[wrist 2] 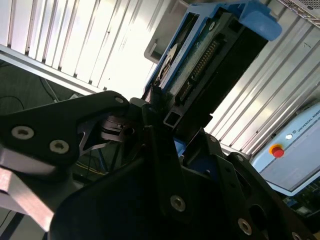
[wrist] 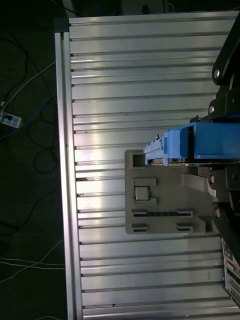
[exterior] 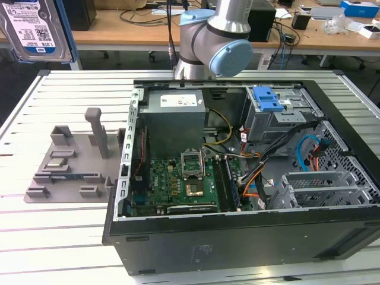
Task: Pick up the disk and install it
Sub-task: 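Pick up the disk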
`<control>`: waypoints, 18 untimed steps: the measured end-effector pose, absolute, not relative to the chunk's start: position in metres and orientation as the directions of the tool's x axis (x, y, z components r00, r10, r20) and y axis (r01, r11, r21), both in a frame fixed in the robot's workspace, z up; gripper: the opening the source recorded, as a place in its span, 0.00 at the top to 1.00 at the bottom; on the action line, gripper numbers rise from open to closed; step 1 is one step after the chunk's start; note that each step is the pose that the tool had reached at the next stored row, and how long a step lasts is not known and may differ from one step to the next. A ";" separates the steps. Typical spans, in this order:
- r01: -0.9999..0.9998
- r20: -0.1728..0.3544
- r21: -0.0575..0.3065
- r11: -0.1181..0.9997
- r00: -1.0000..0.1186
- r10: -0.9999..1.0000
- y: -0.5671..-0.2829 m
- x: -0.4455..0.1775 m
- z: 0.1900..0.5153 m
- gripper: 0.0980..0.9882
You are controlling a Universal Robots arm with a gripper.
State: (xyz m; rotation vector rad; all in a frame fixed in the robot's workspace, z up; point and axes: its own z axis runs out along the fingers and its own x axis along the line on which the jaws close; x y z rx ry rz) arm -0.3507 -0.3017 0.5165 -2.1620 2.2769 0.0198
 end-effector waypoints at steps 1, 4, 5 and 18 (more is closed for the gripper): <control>-0.999 -0.010 0.008 0.052 -0.052 -0.999 -0.302 -0.351 0.517 0.70; -0.999 -0.010 0.008 0.052 -0.052 -0.999 -0.302 -0.348 0.517 0.70; -0.999 -0.010 0.008 0.052 -0.052 -0.999 -0.302 -0.347 0.517 0.70; -0.999 -0.010 0.008 0.052 -0.052 -0.999 -0.302 -0.315 0.517 0.70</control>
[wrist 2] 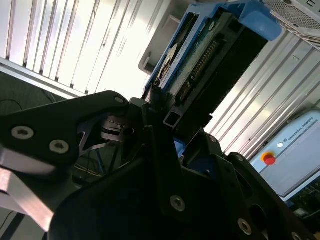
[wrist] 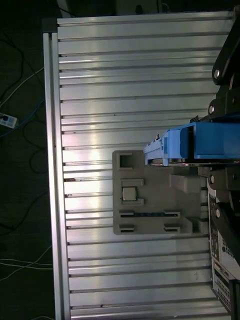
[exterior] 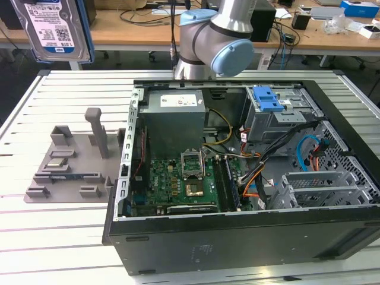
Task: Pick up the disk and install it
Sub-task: 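Pick up the disk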
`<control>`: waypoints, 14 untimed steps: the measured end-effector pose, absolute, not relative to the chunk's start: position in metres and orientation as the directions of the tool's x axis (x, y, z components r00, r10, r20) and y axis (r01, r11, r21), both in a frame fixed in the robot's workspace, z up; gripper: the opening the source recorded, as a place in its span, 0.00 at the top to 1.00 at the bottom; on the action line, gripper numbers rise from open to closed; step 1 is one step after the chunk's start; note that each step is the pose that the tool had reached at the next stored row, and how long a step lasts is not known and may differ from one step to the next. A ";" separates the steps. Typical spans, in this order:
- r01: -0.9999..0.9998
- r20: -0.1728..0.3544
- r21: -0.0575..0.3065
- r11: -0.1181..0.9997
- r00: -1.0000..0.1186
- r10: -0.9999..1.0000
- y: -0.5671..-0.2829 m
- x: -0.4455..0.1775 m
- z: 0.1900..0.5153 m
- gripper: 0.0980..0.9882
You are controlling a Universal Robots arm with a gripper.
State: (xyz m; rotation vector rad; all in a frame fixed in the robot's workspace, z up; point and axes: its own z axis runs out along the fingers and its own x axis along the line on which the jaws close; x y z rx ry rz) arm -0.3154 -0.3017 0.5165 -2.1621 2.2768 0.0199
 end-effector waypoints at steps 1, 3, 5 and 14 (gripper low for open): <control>-0.999 -0.010 0.008 0.052 -0.052 -0.999 -0.302 -0.312 0.517 0.70; -0.999 -0.010 0.008 0.052 -0.052 -0.999 -0.302 -0.304 0.517 0.70; -0.999 -0.010 0.008 0.052 -0.052 -0.999 -0.302 -0.296 0.516 0.70; -0.999 -0.010 0.008 0.052 -0.052 -0.999 -0.302 -0.258 0.517 0.70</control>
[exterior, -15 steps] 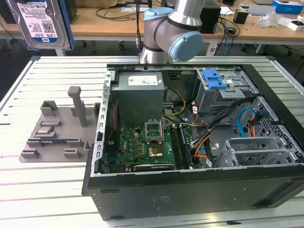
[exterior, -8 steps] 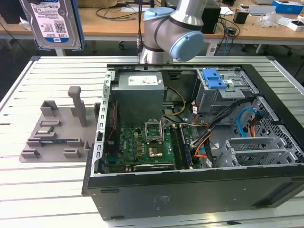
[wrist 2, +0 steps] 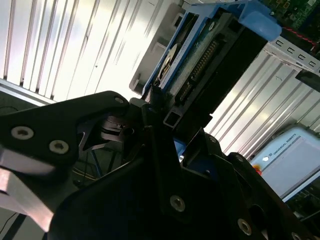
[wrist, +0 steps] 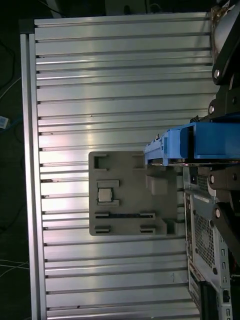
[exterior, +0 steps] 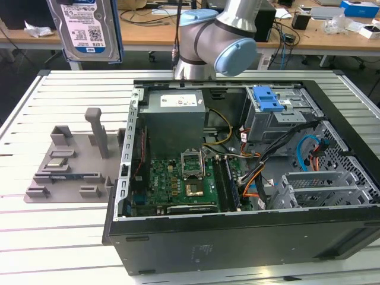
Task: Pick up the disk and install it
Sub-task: 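Pick up the disk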
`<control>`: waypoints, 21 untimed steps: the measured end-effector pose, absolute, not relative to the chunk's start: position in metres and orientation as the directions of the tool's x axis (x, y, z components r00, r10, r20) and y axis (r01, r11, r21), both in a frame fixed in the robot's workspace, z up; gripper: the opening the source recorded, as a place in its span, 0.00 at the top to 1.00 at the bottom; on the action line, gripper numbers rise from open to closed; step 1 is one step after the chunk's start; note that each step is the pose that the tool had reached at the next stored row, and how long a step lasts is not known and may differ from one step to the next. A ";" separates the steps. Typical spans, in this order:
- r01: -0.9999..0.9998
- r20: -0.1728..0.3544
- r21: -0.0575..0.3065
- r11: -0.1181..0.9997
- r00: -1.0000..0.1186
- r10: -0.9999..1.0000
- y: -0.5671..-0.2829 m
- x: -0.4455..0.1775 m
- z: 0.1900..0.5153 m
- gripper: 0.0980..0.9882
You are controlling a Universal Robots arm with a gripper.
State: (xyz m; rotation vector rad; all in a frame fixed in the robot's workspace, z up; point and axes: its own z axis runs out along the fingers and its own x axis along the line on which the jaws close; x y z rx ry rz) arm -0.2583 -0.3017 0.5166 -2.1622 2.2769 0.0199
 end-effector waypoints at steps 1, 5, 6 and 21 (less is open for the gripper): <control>-0.999 -0.010 0.008 0.052 -0.052 -0.999 -0.302 -0.255 0.517 0.70; -0.999 -0.010 0.008 0.052 -0.052 -0.999 -0.302 -0.242 0.517 0.70; -0.999 -0.010 0.008 0.052 -0.052 -0.999 -0.302 -0.240 0.517 0.70; -0.999 -0.010 0.008 0.052 -0.052 -0.999 -0.302 -0.204 0.517 0.70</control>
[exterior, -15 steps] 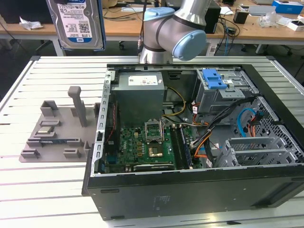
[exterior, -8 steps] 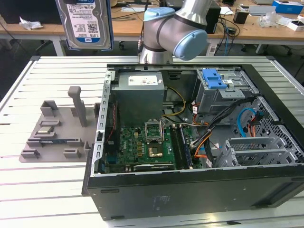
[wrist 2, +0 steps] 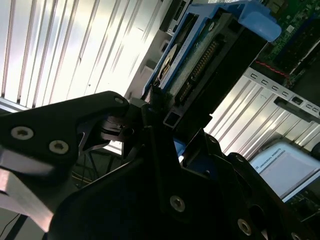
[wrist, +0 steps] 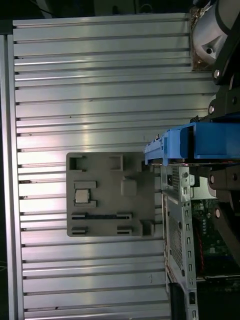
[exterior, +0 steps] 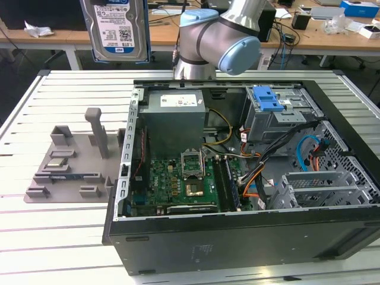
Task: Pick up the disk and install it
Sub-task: 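Pick up the disk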
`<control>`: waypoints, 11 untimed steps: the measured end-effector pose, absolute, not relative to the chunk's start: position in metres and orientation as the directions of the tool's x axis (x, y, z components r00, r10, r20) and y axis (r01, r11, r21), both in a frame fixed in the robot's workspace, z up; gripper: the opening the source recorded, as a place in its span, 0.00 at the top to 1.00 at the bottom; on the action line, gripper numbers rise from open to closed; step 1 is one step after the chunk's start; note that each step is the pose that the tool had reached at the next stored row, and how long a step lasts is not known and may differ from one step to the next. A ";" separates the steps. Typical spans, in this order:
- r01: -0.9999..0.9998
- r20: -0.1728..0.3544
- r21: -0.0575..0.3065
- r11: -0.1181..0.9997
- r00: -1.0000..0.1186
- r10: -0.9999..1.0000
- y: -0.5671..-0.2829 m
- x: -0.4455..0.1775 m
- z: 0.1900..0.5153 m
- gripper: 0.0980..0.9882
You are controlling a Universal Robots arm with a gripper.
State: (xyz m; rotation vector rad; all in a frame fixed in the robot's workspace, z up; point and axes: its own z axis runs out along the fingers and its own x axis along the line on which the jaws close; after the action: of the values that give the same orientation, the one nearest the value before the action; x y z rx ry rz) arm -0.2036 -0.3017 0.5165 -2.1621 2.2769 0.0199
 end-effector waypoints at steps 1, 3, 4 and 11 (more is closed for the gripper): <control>-0.999 -0.010 0.008 0.052 -0.052 -0.999 -0.302 -0.202 0.517 0.70; -0.999 -0.010 0.008 0.052 -0.052 -0.999 -0.302 -0.198 0.517 0.70; -0.999 -0.010 0.008 0.052 -0.052 -0.999 -0.302 -0.196 0.517 0.70; -0.999 -0.010 0.008 0.052 -0.052 -0.999 -0.302 -0.179 0.517 0.70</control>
State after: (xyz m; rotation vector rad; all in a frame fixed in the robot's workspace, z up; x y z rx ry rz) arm -0.1786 -0.3017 0.5165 -2.1621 2.2768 0.0199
